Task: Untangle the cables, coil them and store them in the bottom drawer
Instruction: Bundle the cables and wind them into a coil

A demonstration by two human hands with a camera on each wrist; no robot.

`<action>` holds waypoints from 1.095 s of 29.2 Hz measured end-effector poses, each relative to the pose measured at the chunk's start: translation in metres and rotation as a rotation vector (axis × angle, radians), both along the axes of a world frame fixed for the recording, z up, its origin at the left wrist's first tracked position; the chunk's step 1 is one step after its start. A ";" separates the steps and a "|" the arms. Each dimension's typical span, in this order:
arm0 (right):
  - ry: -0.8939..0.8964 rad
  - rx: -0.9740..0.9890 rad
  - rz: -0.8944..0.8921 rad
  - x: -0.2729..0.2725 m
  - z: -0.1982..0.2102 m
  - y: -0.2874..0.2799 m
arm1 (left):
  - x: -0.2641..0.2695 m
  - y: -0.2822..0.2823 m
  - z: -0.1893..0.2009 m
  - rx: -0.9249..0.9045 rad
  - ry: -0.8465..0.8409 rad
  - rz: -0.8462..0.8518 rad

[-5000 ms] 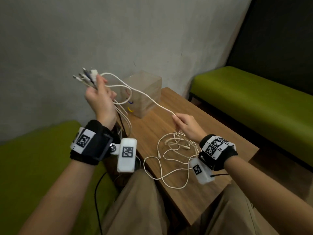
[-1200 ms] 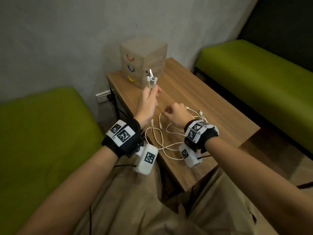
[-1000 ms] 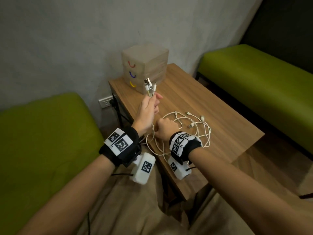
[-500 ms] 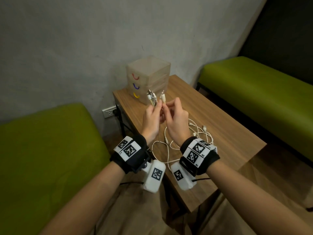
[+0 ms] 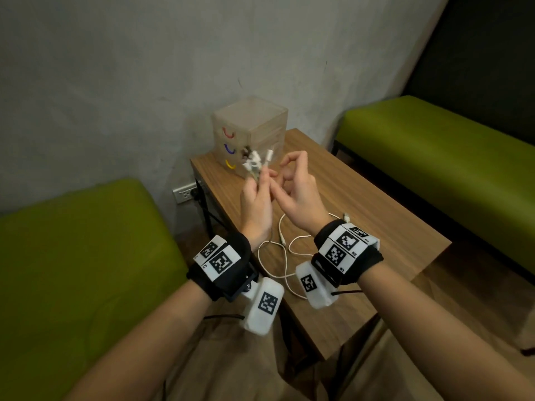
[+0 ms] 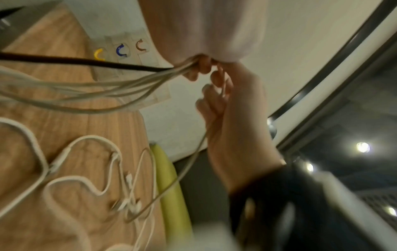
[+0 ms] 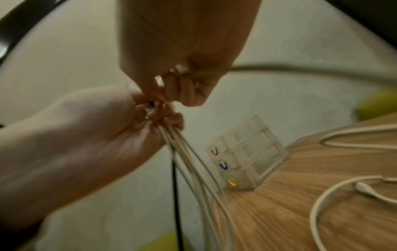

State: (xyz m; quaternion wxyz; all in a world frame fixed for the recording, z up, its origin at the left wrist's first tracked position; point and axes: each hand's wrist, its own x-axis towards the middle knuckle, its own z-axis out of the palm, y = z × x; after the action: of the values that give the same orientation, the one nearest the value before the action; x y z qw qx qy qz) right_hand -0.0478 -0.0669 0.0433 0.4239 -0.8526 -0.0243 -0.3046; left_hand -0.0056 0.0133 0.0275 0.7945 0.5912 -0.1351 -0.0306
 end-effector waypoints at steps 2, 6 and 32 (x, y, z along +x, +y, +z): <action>0.087 0.024 0.033 -0.008 -0.008 -0.007 | 0.015 0.006 0.014 -0.119 0.004 0.151; 0.205 0.018 -0.034 -0.030 -0.043 -0.035 | 0.048 0.030 0.054 -0.297 -0.020 0.280; 0.438 -0.433 -0.220 0.004 -0.044 -0.031 | 0.056 0.072 0.084 -0.398 -0.174 0.223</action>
State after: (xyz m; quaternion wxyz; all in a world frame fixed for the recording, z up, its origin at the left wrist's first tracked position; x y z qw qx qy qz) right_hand -0.0435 -0.0983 -0.0003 0.1925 -0.9657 0.0954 -0.1458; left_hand 0.0506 0.0855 0.1115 0.8791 0.4348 -0.1404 0.1356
